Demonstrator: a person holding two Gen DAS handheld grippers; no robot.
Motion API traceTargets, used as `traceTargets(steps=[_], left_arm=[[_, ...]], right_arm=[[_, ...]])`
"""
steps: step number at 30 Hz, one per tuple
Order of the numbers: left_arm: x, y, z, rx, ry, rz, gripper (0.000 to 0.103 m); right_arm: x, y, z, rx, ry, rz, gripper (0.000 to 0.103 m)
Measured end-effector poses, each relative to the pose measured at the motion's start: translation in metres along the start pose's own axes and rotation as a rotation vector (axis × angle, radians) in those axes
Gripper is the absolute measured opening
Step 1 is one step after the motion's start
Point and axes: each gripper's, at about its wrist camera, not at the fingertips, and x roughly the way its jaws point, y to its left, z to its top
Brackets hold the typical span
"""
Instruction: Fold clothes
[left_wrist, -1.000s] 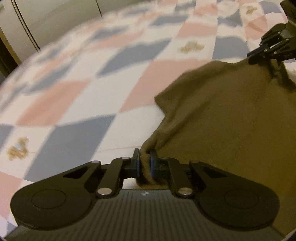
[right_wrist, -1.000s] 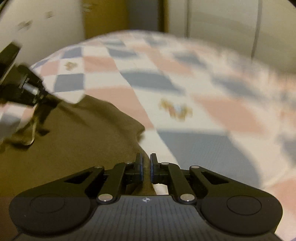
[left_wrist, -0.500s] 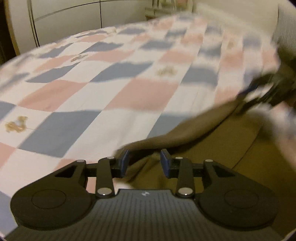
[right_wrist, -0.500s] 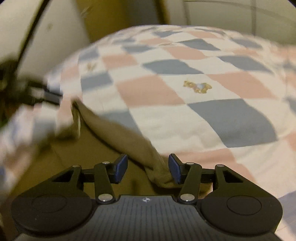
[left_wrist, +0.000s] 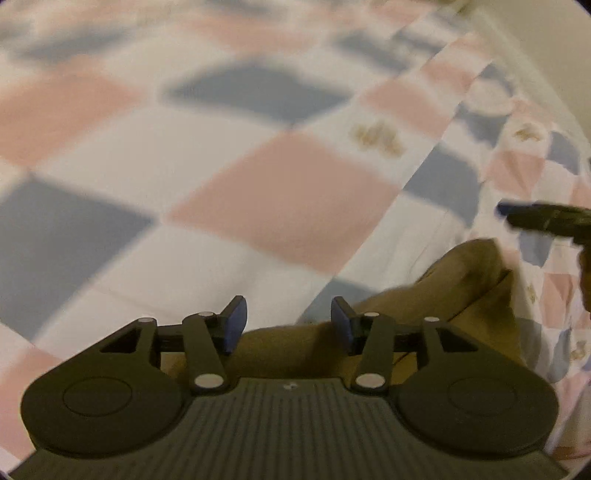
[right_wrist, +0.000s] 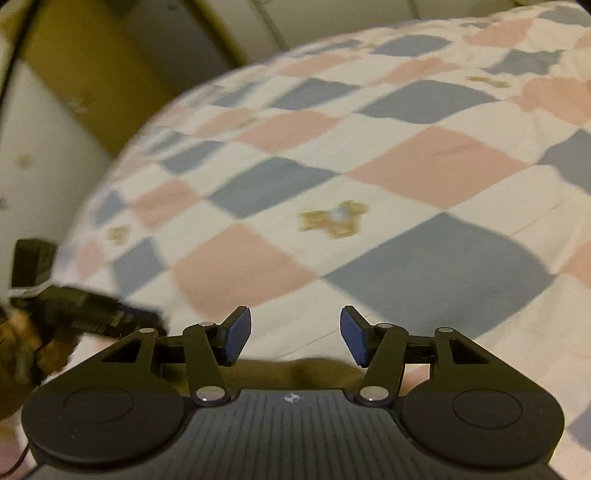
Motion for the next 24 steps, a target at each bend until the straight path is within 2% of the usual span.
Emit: traceTargets(steps=[1,4,6,8,12,15,16,17,19,20,22,24], left_arm=[[0.007,0.002,-0.004,-0.024,0.037,-0.021,0.044],[0.009,-0.004,-0.029,0.017,0.046,-0.065,0.04],[0.01,-0.01,-0.048,0.061,0.052,-0.079,0.04],[0.011,-0.011,-0.059,0.078,0.033,-0.079,0.04],[0.008,0.0,-0.052,0.003,0.016,-0.146,0.041],[0.009,0.004,-0.048,-0.031,0.015,-0.177,0.04],[0.01,0.002,-0.048,-0.024,0.011,-0.168,0.032],[0.01,0.0,-0.049,-0.014,0.006,-0.151,0.023],[0.003,-0.003,-0.048,0.015,-0.019,-0.133,0.019],[-0.002,-0.004,-0.047,0.03,-0.035,-0.133,0.018],[-0.011,-0.008,-0.044,0.065,-0.059,-0.127,0.019],[-0.009,-0.01,-0.041,0.065,-0.038,-0.121,0.019]], right_arm=[[0.001,0.0,0.002,-0.003,0.004,0.001,0.059],[0.013,-0.003,0.003,-0.004,0.049,0.067,0.06],[0.034,-0.006,0.001,-0.027,0.126,0.064,0.06],[0.057,-0.017,-0.006,0.012,0.218,0.096,0.06],[0.075,-0.032,-0.027,0.135,0.331,0.275,0.059],[0.073,-0.027,-0.035,0.116,0.358,0.359,0.059],[0.073,-0.027,-0.035,0.115,0.354,0.362,0.059],[0.072,-0.028,-0.033,0.116,0.343,0.354,0.059],[0.07,-0.03,-0.028,0.129,0.301,0.316,0.06],[0.067,-0.031,-0.024,0.139,0.274,0.293,0.068],[0.065,-0.032,-0.017,0.15,0.25,0.287,0.069],[0.072,-0.029,-0.014,0.124,0.306,0.299,0.068]])
